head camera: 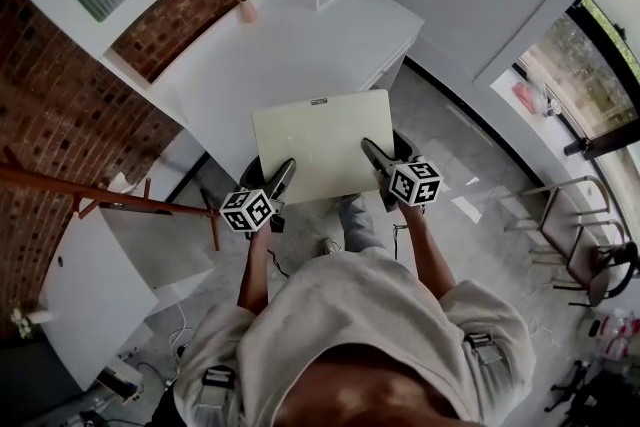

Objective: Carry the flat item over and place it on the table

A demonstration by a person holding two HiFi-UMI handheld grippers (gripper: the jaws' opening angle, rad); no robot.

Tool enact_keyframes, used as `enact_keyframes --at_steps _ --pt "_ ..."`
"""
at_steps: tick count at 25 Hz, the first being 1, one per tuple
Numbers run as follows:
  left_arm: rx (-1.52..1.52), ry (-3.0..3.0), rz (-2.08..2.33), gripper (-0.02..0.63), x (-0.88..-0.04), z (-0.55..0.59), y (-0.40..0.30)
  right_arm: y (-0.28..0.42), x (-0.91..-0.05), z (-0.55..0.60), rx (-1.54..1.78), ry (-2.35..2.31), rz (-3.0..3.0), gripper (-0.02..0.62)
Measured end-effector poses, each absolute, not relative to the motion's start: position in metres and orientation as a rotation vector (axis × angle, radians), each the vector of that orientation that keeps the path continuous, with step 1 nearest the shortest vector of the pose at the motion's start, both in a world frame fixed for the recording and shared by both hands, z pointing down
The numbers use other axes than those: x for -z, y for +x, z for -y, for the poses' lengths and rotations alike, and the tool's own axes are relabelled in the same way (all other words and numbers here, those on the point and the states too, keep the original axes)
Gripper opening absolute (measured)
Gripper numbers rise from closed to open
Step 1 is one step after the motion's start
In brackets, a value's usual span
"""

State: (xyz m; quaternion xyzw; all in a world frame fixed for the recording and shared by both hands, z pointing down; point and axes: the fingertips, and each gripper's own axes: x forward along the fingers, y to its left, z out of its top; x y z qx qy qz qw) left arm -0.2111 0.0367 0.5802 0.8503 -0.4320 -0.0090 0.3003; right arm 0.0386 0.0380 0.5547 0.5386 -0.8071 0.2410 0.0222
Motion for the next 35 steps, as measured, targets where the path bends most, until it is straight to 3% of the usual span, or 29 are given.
enact_keyframes --at_steps 35 --pt "0.023 2.236 1.255 0.425 -0.551 0.275 -0.098 0.153 -0.539 0.292 -0.762 1.578 2.595 0.348"
